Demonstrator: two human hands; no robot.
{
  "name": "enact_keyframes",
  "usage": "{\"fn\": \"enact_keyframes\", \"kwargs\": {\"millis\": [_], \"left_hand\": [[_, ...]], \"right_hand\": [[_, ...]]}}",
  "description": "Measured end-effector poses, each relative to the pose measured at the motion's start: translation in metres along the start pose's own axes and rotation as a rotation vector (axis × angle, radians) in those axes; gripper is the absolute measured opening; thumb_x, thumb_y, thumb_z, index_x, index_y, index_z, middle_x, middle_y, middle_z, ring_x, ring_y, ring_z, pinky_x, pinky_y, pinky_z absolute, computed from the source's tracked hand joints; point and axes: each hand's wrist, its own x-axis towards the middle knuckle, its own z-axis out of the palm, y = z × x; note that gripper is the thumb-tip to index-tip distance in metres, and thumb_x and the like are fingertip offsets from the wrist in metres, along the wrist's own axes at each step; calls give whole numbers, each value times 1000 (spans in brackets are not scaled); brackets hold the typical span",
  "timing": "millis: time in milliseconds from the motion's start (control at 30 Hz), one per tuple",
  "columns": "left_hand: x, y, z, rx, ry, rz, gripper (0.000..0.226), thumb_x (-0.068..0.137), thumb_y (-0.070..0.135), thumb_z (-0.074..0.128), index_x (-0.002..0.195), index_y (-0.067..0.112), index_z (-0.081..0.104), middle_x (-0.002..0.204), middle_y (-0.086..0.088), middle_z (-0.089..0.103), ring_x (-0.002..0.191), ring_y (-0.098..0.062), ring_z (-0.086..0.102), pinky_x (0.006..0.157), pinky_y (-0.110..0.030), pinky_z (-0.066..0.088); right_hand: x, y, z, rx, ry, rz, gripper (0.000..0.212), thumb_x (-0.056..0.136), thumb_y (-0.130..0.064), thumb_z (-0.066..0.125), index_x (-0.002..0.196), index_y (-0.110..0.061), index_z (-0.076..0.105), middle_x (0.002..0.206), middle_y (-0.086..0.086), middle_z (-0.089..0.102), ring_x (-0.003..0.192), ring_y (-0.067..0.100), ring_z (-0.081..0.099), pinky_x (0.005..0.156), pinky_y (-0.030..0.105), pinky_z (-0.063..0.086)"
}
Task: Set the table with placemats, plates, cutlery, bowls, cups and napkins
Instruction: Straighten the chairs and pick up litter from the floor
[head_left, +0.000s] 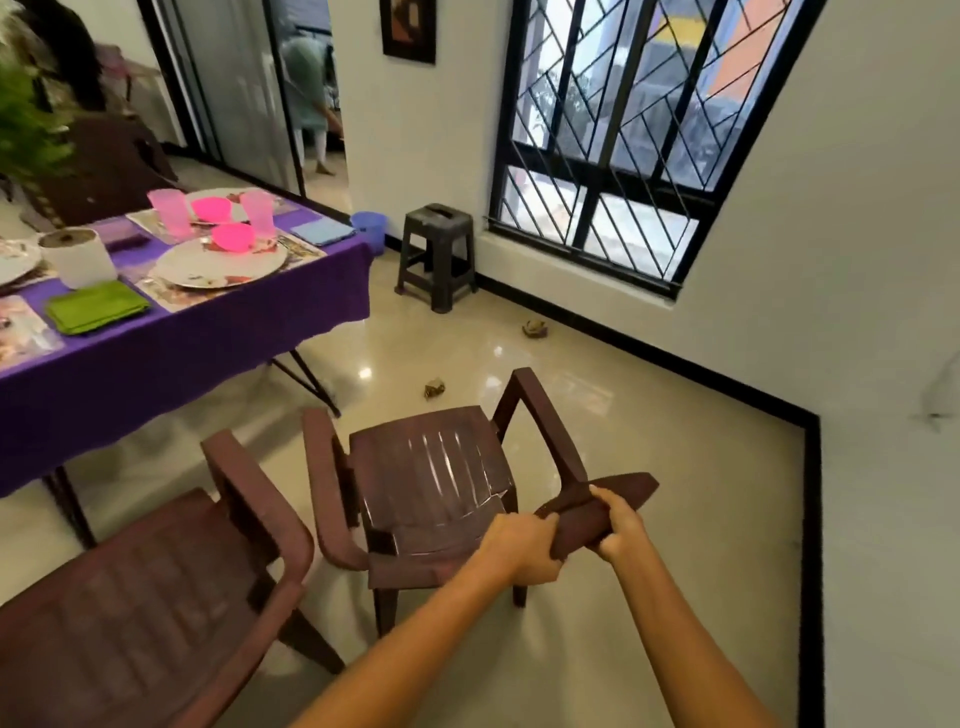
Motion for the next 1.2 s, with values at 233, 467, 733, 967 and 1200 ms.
{"fn": "enact_keyframes", "kwargs": {"millis": [233, 467, 733, 967, 1200], "left_hand": [[26, 19, 1, 31, 24, -98, 38, 88, 29, 47, 119, 7, 48, 107, -20, 63, 97, -42, 59, 80, -44, 45], [103, 31, -42, -56, 82, -273, 30, 85, 21, 51, 109, 3, 57, 105, -21, 63, 93, -42, 60, 79, -41, 46], [193, 8, -74, -99, 173, -401, 29, 87, 24, 50, 107, 5, 59, 104, -19, 64, 92, -39, 61, 76, -37, 46], [270, -41, -96, -101, 138, -478, 31, 83, 17, 51, 109, 2, 56, 107, -20, 63, 95, -39, 61, 79, -40, 49], [320, -72, -116, -113, 140, -495, 33, 84, 20, 53, 110, 1, 55, 107, -22, 63, 95, -40, 61, 80, -42, 50]], "right_hand": [[58, -13, 0, -64, -35, -22, 35, 50, -2, 57, 84, 6, 58, 87, 17, 62, 70, 32, 57, 62, 35, 50], [104, -92, 46, -225, -109, -94, 8, 70, 7, 53, 64, 3, 54, 57, 12, 59, 62, 30, 51, 68, 39, 48], [177, -153, 119, -269, -162, -86, 11, 66, 7, 57, 62, -1, 51, 80, 14, 57, 59, 27, 50, 57, 33, 45], [216, -182, 192, -232, -246, -71, 18, 67, 12, 50, 60, -5, 51, 35, -1, 53, 55, 26, 48, 51, 31, 43], [240, -210, 240, -297, -281, -40, 17, 72, 12, 49, 63, -2, 51, 33, 0, 53, 57, 27, 48, 52, 32, 42]]}}
